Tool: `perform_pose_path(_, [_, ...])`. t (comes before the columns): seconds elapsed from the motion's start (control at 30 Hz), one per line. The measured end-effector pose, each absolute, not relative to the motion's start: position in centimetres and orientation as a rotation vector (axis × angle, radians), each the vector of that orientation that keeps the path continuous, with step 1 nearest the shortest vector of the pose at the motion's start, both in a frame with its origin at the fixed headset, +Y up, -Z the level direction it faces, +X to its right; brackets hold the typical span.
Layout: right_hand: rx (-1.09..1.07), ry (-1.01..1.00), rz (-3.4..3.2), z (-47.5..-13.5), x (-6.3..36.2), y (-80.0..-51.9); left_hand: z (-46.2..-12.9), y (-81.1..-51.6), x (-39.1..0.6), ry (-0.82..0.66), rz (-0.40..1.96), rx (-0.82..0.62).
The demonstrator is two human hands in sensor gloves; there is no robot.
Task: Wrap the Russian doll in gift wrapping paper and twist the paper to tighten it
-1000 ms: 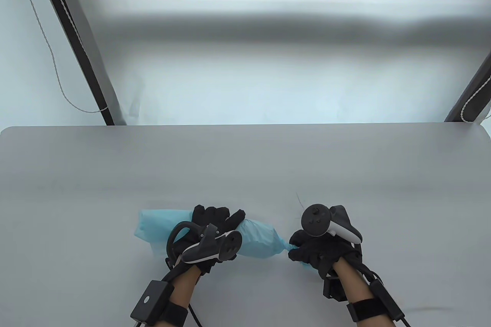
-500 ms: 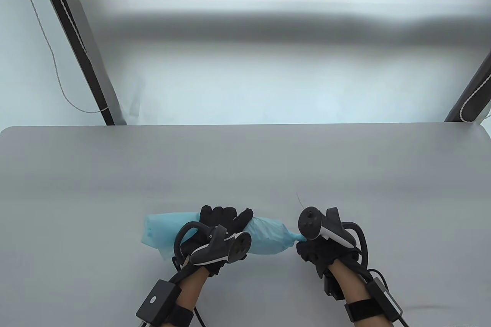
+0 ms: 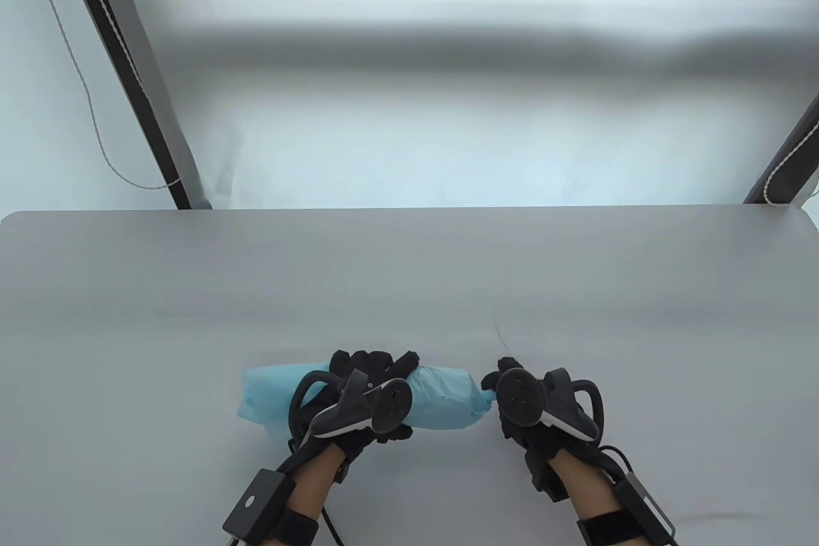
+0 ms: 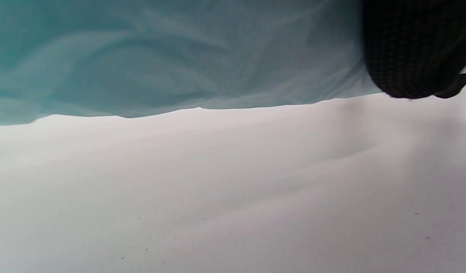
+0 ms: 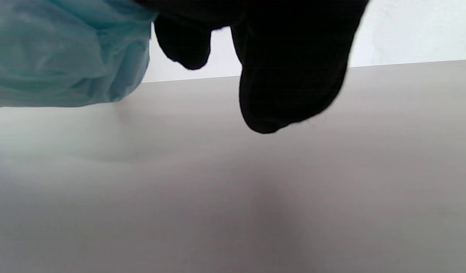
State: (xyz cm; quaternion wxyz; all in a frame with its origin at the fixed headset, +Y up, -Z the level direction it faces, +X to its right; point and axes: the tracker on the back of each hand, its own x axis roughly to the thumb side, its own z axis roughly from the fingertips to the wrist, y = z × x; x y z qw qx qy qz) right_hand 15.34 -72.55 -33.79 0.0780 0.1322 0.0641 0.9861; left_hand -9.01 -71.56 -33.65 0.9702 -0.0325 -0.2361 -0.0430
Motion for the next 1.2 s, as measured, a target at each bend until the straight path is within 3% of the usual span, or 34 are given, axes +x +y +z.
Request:
perform_pose_path(0.2, [0.398, 0.435, 2.946, -33.9, 14.8, -72.7, -34.1, -71.8, -9.7, -0.433, -0.081, -0.092])
perform_pose_path(0.77, [0.511, 0.270, 2.419, -34.4, 16.5, -72.1, -34.8, -71.3, -12.1, -0.360, -0.009, -0.092])
perform_pose_path(1.07, [0.450, 0.523, 2.327, -35.1, 17.0, -72.8, -34.7, -71.3, -11.8, -0.392, -0.020, -0.094])
perform_pose_path(1.2, [0.424, 0.466, 2.532, -34.9, 17.0, -72.1, -34.4, -71.5, -11.1, -0.436, -0.048, -0.092])
